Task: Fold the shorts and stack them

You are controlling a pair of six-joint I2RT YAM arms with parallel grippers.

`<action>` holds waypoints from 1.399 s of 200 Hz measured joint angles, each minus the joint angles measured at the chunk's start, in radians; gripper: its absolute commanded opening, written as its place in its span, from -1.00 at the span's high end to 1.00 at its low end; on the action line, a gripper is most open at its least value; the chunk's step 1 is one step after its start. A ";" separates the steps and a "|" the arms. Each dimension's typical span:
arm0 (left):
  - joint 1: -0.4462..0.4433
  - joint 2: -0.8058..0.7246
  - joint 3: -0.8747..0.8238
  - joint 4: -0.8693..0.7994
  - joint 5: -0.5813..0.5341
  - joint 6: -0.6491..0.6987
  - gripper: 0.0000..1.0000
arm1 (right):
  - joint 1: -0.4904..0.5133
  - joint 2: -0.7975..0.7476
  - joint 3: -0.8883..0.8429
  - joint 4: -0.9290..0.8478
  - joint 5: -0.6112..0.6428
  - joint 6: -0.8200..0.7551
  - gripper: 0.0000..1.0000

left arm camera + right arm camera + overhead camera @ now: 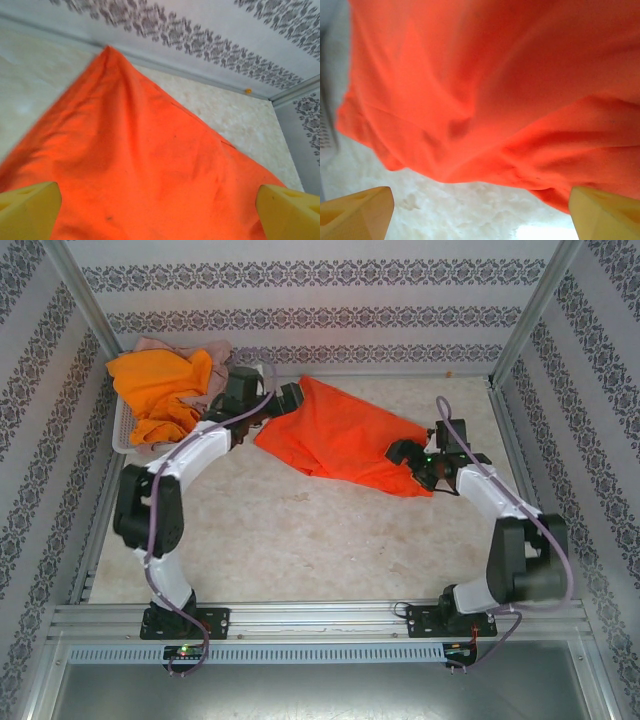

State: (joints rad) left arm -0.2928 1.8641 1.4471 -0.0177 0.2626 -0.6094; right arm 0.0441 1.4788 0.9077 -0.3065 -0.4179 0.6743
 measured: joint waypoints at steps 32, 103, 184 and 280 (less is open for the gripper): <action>-0.021 0.151 -0.043 0.121 0.045 -0.070 -1.00 | -0.001 0.091 0.000 -0.003 0.001 -0.025 -0.84; -0.023 0.209 -0.187 0.240 -0.018 -0.092 -1.00 | -0.003 0.138 0.013 -0.013 0.013 -0.078 -0.89; 0.013 -0.043 -0.576 0.361 -0.110 -0.101 -1.00 | -0.016 0.137 0.013 -0.072 0.016 -0.162 -0.95; 0.014 -0.700 -0.920 0.163 -0.092 -0.158 -1.00 | 0.035 -0.164 0.013 -0.138 -0.025 -0.171 -0.95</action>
State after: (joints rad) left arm -0.2790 1.1637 0.5274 0.1455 0.1711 -0.7677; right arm 0.0792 1.3151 0.9207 -0.4442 -0.4431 0.5034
